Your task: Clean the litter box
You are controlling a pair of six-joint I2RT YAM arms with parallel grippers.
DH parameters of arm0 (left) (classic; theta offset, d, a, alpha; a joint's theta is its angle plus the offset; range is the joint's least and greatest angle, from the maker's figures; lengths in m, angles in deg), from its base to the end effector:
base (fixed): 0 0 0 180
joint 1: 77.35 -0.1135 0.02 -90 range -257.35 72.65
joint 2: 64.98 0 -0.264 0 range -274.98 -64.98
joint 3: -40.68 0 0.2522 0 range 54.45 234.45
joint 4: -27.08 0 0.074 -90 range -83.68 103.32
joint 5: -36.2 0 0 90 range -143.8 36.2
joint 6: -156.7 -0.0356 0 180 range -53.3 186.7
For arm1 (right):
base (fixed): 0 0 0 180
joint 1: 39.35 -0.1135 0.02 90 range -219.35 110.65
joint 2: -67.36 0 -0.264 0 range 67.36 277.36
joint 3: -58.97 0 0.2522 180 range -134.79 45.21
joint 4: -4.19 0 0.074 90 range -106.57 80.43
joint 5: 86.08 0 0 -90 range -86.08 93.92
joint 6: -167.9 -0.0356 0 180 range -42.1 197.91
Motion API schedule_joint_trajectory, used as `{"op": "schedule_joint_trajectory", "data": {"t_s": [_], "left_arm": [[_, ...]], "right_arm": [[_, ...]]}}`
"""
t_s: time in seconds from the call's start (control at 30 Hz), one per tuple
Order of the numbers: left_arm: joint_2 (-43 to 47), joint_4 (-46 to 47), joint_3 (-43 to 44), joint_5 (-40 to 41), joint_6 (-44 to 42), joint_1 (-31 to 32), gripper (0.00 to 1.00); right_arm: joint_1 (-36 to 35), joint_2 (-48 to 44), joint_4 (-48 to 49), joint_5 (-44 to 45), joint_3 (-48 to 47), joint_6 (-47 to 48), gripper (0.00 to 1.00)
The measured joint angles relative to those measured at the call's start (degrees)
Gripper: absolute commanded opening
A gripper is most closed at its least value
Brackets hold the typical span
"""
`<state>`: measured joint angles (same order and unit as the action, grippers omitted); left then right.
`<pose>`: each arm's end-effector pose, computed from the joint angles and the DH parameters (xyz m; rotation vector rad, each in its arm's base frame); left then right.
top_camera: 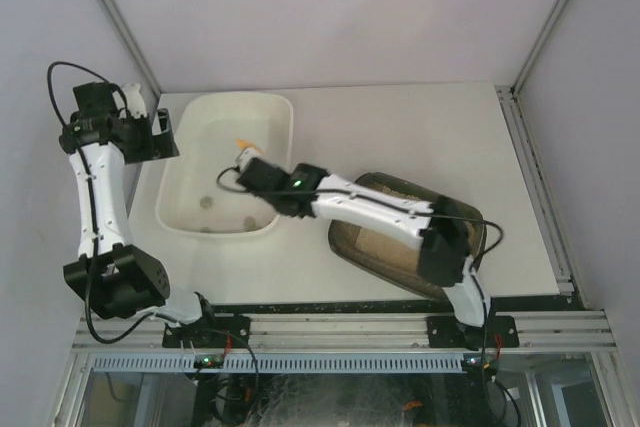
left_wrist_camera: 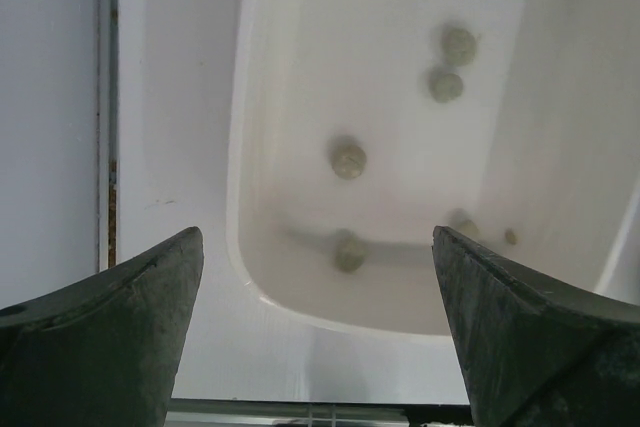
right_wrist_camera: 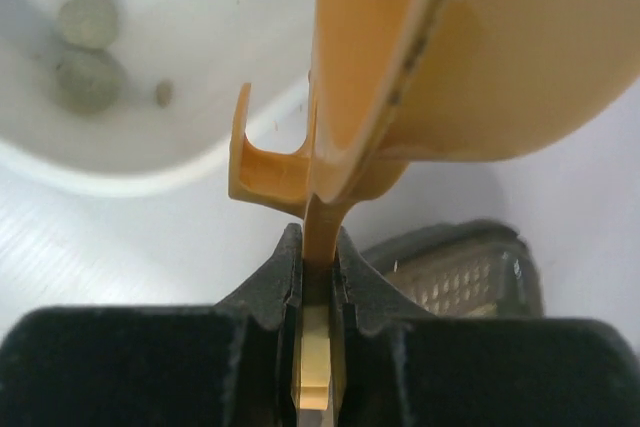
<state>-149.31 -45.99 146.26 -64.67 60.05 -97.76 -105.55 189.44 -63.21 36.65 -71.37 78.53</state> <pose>0.2801 0.0970 0.3820 -0.2135 2.4436 -0.0283 0.2045 0.4160 0.2842 -1.1508 2.0949 -0.2321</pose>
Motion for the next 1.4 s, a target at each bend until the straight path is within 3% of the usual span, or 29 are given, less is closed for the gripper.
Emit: {"op": "schedule_joint_trajectory", "data": {"t_s": [0.1,0.27,0.47,0.67,0.83,1.0,1.2,1.4], "left_arm": [[2.84,0.0,0.0,1.05,-1.42,4.92,1.0],[7.41,0.28,-0.61,5.44,-3.04,20.13,1.0],[6.69,0.9,-2.73,10.16,-2.23,37.07,1.0],[5.27,2.23,-6.32,2.8,-11.5,53.37,1.0],[2.36,0.87,-6.47,-4.85,-24.72,67.65,1.0],[-5.81,-0.33,-5.22,-8.98,-34.82,75.56,1.0],[-9.81,-0.35,-5.42,-11.43,-42.66,81.24,1.0],[-12.66,2.21,-5.4,-14.14,-46.27,81.29,0.97]], "right_arm": [[4.9,-11.19,2.69,-9.57,9.49,-6.54,0.0],[13.97,-31.12,6.91,-18.62,28.59,-16.11,0.0],[20.76,-49.0,10.14,-29.18,50.03,-24.57,0.0],[31.58,-65.96,11.02,-36.33,64.15,-32.09,0.0],[40.28,-79.1,9.29,-37.11,67.25,-37.29,0.0],[43.89,-85.09,6.54,-36.87,67.25,-39.71,0.0],[50.18,-88.87,2.86,-38.49,67.28,-40.94,0.0],[55.93,-91.95,-0.11,-41.16,67.28,-40.98,0.0]]}}
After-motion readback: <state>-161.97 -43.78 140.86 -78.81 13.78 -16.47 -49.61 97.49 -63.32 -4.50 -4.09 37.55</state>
